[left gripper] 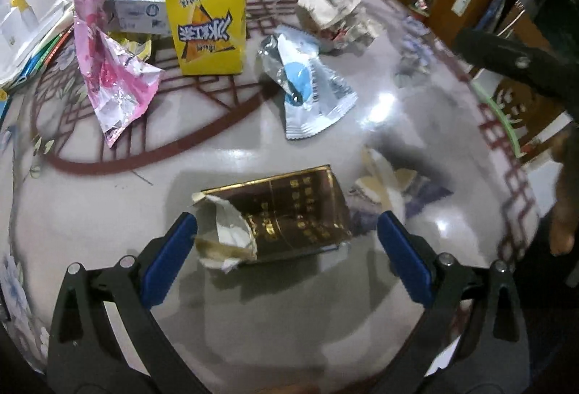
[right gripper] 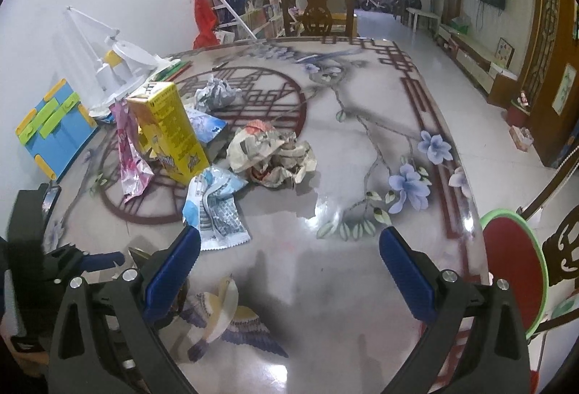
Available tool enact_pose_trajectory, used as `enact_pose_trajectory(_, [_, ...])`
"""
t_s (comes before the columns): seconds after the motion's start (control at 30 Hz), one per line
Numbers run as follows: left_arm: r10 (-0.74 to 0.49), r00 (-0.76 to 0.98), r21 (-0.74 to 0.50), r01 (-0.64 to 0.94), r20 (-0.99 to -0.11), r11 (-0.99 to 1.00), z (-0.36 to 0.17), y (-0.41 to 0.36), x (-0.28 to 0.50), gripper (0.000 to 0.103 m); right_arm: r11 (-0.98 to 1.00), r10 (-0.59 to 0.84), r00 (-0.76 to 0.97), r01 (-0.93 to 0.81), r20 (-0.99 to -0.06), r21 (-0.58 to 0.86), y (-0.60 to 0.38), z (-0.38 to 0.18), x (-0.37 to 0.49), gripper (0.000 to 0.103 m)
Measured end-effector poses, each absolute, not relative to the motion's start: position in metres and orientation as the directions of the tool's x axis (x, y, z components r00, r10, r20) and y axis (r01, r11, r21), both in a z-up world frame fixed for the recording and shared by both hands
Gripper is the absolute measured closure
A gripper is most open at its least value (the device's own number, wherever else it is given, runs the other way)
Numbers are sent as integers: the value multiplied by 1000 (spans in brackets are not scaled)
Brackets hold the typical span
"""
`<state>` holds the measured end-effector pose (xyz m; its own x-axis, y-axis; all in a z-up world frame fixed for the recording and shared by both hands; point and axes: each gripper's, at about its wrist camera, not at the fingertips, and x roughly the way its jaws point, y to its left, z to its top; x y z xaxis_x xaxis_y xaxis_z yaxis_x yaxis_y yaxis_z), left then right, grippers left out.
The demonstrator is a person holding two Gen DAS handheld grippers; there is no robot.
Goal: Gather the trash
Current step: 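Move both tools back over the table, then grasp the brown Dalisa wrapper with the left tool while the right tool grasps the blue-white snack bag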
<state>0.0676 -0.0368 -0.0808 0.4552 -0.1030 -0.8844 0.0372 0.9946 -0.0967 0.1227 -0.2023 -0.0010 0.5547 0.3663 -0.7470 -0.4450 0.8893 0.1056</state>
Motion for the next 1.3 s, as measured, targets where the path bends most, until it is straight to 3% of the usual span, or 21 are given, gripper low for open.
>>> enact_pose_trajectory(0.5, [-1,467,-107,-200,-884,974,-85,46,59,9,832,407,454,-543,-792,116,-155,-20,122,7])
enact_pose_trajectory(0.7, [-9,481,-138,-234,-876,962,-82,75,54,23,813,412,422,-571,-808,116,-126,-33,127,7])
enact_pose_trajectory(0.87, [-19,494,-171,-264,-869,949,-79,94,55,44,815,399,408,-568,-821,114,-108,-45,137,7])
enact_pose_trajectory(0.93, [-32,497,-188,-266,-867,945,-78,103,58,45,820,385,407,-563,-829,104,-102,-50,141,7])
enact_pose_trajectory(1.1, [-36,503,-191,-262,-864,946,-77,103,59,45,828,357,405,-555,-842,83,-91,-61,149,8])
enact_pose_trajectory(1.17, [-28,503,-186,-267,-864,946,-73,95,55,36,830,352,402,-551,-845,84,-90,-65,152,8])
enact_pose_trajectory(1.27, [3,528,-147,-242,-849,959,-65,87,57,20,832,340,400,-549,-851,75,-89,-70,155,23])
enact_pose_trajectory(1.3, [1,530,-137,-221,-848,966,-62,82,60,19,832,339,396,-550,-854,75,-90,-72,155,27])
